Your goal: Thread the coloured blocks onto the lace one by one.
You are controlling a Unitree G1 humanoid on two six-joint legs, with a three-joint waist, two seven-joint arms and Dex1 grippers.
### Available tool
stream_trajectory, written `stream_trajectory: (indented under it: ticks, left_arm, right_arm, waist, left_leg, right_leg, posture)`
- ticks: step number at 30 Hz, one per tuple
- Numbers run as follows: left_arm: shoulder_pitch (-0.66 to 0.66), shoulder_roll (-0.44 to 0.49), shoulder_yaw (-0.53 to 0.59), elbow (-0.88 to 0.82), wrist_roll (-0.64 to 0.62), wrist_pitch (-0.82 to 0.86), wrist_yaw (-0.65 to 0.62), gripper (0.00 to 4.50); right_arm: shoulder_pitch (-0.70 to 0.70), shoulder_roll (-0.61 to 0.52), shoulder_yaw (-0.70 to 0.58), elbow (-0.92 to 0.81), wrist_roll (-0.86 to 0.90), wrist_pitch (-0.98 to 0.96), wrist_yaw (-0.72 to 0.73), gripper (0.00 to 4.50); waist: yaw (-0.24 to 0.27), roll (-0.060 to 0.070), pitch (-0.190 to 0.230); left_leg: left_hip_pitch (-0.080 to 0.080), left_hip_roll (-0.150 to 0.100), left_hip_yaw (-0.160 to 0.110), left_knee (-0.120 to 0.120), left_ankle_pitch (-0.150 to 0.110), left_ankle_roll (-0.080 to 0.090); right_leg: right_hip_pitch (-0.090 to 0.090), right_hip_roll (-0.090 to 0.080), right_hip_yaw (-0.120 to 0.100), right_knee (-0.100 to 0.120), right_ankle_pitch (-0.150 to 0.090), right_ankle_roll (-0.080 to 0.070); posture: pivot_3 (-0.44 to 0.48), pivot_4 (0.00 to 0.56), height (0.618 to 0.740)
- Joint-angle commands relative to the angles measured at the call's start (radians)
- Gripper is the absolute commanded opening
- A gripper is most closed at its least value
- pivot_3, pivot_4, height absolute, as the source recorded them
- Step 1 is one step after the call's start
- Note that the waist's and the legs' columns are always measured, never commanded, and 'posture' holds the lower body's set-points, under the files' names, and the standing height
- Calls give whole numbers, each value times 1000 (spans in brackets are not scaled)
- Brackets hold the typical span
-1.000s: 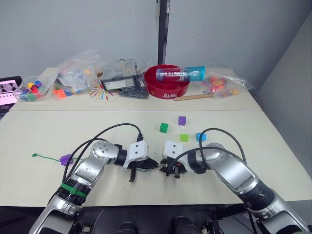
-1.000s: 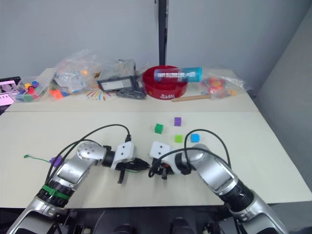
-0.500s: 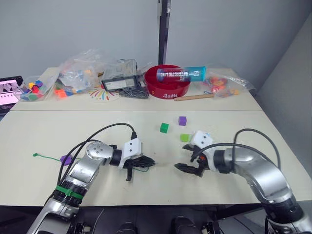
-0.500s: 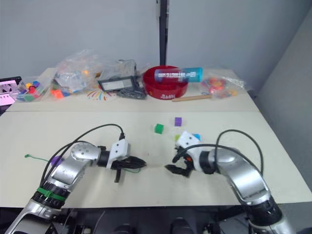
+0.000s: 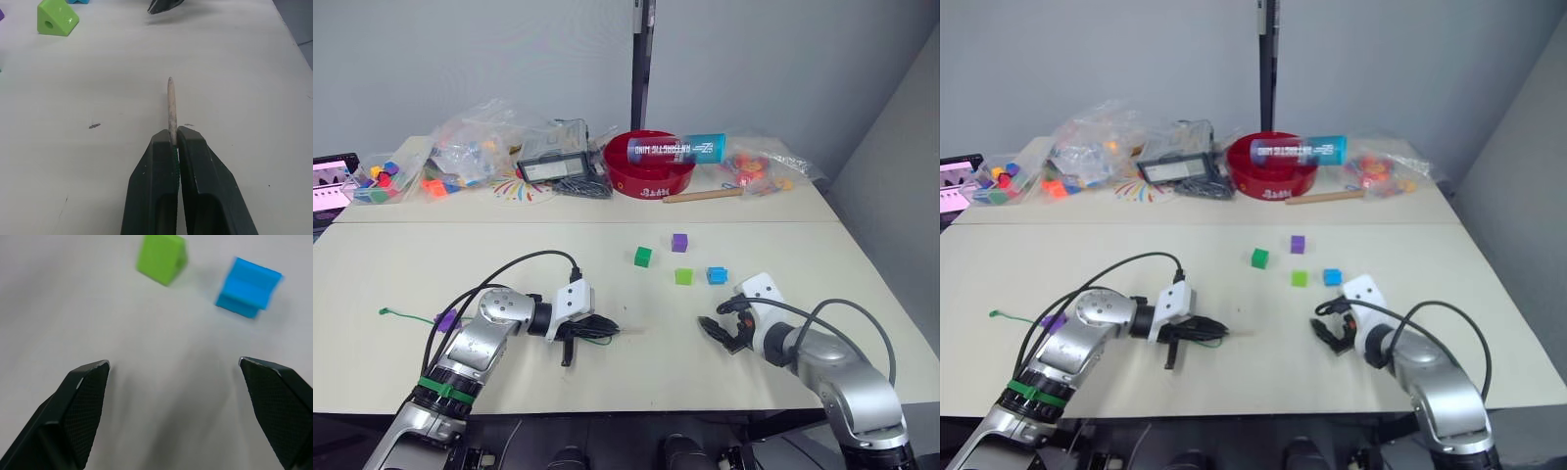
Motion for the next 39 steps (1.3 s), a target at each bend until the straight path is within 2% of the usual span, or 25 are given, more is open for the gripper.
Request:
stream_trajectory:
  ticks: [1,6,10,16,19,26,32,34,37,39]
  left_arm:
    - [-9,11,19,-15,-8,-9,2,0]
    - [-8,16,21,-18,-7,-11,5,0]
    - [-7,18,23,-20,-4,-12,12,0]
    - [-4,23,26,-25,-3,-9,21,0]
    - [-2,28,28,-30,-5,-7,23,0]
    - [4,41,27,-38,-10,-3,24,0]
    - [4,43,28,-34,-12,-7,20,0]
    - [3,42,28,-30,-12,-11,19,0]
    - [3,42,29,-28,-13,-14,18,0]
    - [-6,38,29,-19,-14,-21,15,0]
  right_arm:
    - [-9,119,-36,0,-70,-60,-187,4480]
    - [-67,249,-14,144,-143,-212,-332,4480]
    - [-127,283,-11,305,-172,-341,-375,4480]
    - [-199,274,-29,492,-177,-488,-376,4480]
    - [-203,268,-21,506,-163,-525,-347,3746]
    - [-178,279,-15,457,-162,-553,-335,1280]
    - [-160,280,-24,393,-161,-562,-339,1188]
    - [-80,297,2,210,-148,-479,-338,1188]
    - [-23,311,23,86,-146,-405,-339,1188]
    - [134,333,151,-134,-145,-296,-352,1188]
  waist:
    - [-2,0,0]
    - [-2,0,0]
    - [-3,1,0]
    - [-4,1,0]
    - [-4,1,0]
    - [-2,1,0]
    - [-4,1,0]
    - [-3,1,0]
    - [-2,2,0]
    - [-2,2,0]
  left_leg:
    - [0,0,0,0,0,0]
    - [0,0,0,0,0,0]
    - [0,0,0,0,0,0]
    - [1,0,0,0,0,0]
    - [1,0,0,0,0,0]
    - [0,0,0,0,0,0]
    - [0,0,0,-1,0,0]
    - [0,0,0,-1,0,0]
    - [0,0,-1,-2,0,0]
    - [0,0,0,-2,0,0]
  right_leg:
    - [0,0,0,0,0,0]
    - [0,0,0,0,0,0]
    - [0,0,0,0,0,0]
    - [0,0,0,0,0,0]
    - [0,0,0,0,0,0]
    - [0,0,0,0,0,0]
    - [0,0,0,0,0,0]
    - [-1,0,0,0,0,0]
    - [-1,0,0,1,0,0]
    - [-1,0,0,0,0,0]
  posture:
    - [0,150,731]
    - [0,150,731]
    - [0,150,731]
    - [0,150,731]
    - [0,150,731]
    - [0,150,731]
    - [0,150,731]
    - [0,150,731]
    - [0,150,731]
    - [0,150,731]
